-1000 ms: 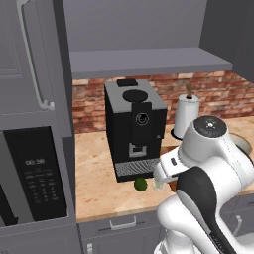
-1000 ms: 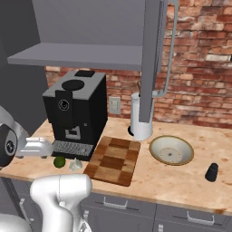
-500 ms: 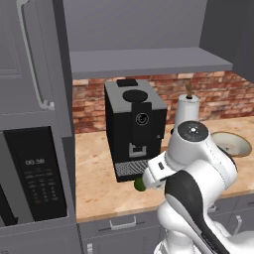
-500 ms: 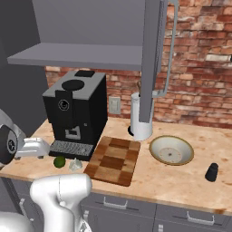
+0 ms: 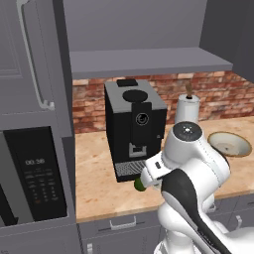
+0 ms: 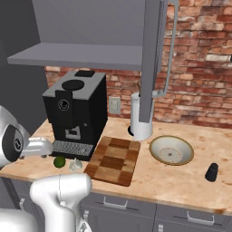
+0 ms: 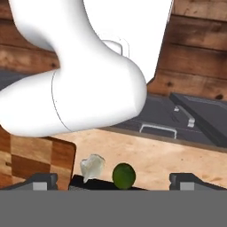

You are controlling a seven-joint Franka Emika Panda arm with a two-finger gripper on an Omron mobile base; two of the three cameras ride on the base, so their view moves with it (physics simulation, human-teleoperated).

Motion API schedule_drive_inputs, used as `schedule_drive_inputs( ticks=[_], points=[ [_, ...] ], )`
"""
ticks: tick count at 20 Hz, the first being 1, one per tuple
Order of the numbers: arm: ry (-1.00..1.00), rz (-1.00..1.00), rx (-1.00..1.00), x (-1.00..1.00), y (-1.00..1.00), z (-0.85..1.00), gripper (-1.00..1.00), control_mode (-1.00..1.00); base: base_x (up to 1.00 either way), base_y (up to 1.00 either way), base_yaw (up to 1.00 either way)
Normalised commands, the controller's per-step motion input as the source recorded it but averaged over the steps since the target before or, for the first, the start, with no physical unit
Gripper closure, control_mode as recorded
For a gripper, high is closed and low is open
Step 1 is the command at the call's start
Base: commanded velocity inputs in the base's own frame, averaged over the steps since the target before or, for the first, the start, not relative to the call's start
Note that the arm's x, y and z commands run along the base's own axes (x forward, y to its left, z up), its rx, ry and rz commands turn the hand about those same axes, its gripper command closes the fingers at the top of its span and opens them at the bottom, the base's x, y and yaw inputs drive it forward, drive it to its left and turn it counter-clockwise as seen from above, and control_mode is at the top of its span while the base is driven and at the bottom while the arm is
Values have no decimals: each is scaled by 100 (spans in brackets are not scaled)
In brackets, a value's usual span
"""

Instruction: Open the cabinet. Place the bowl and condiment on the counter. Then place the lime and garlic on the cutting board.

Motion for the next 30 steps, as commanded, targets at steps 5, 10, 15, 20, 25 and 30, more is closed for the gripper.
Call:
schedule_drive_inputs(
  ticks=[5,10,15,20,25,30],
  points=[
    [0,0,0,8,0,-13,-100,-100,0,0,0],
    [0,0,0,5,0,-9,-100,-100,0,0,0],
    [0,0,2,1,0,-2,-100,-100,0,0,0],
    [0,0,1,12,0,-14,-100,-100,0,0,0],
    [0,0,0,15,0,-22,-100,-100,0,0,0],
    [1,0,0,16,0,-20,-100,-100,0,0,0]
  ],
)
